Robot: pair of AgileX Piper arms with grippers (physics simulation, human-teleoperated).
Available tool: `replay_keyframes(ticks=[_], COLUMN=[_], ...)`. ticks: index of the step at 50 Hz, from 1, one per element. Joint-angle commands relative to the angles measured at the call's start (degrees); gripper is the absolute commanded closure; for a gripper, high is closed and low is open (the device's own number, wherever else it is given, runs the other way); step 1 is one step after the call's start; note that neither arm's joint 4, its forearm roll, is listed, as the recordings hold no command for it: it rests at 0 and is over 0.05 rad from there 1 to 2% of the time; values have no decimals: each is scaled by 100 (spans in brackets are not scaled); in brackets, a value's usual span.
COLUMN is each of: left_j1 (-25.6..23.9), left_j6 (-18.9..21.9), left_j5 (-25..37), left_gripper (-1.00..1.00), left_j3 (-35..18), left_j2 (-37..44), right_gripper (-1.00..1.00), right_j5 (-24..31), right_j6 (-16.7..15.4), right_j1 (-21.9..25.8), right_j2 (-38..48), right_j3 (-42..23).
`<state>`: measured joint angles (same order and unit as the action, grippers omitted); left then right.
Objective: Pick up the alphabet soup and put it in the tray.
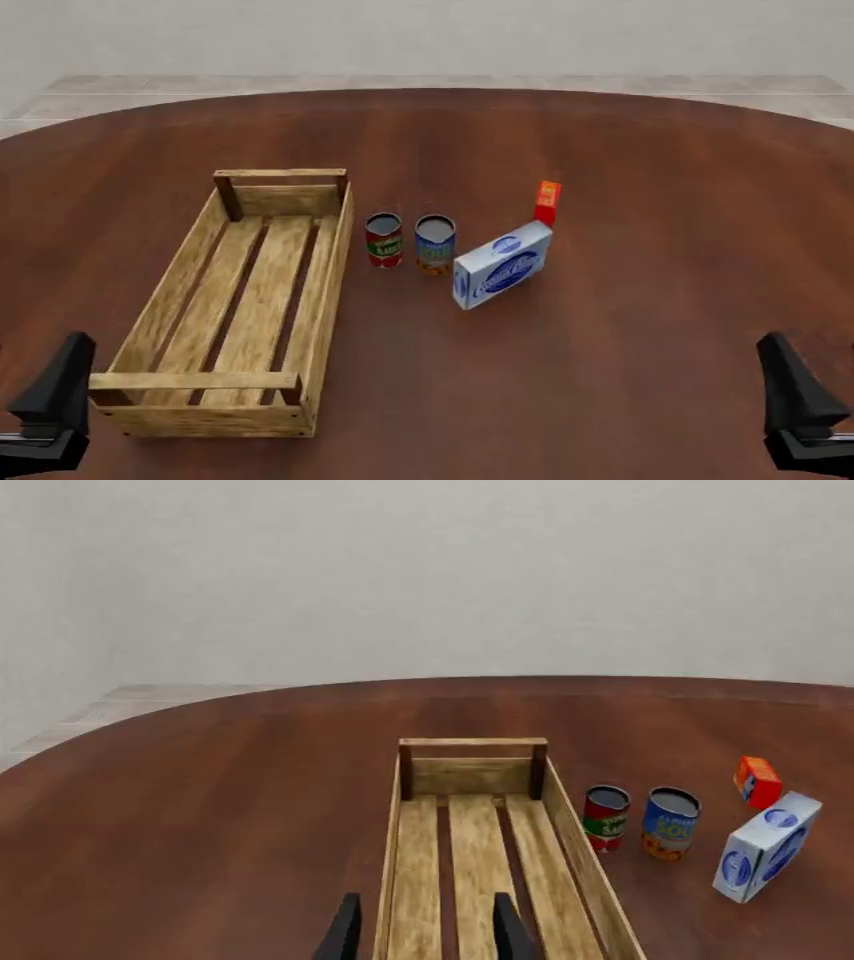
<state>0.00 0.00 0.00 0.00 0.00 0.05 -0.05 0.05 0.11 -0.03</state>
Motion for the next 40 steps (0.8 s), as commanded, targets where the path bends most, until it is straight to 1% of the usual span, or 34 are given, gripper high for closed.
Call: replay_keyframes(ticks=[1,11,26,28,29,30,33,36,37,39,40], left_j1=[0,0,0,0,0,0,0,0,0,0,0], left_j6=[0,0,0,0,0,0,0,0,0,0,0], left_j5=[0,0,0,0,0,0,0,0,0,0,0], left_gripper=[-100,-100,-100,-100,-100,-100,-100,-100,-100,-100,-100], left_j3=[0,0,0,0,0,0,0,0,0,0,0], left_j2=[0,0,0,0,0,0,0,0,0,0,0], right_gripper=[-100,-100,-100,-100,-100,-100,-100,-100,-100,-100,-100], right_j5=[54,113,105,152,199,255,476,738,739,876,886], right_j6=[0,-59,36,143,121,22,142,464,464,512,485], right_j1=[17,58,27,0,38,99,99,111,111,160,157], right_j2=[20,6,-3,14,13,6,3,28,28,94,218], right_j3=[-9,-39,-33,-142,-198,-298,-632,-1057,-1059,-1356,-1464])
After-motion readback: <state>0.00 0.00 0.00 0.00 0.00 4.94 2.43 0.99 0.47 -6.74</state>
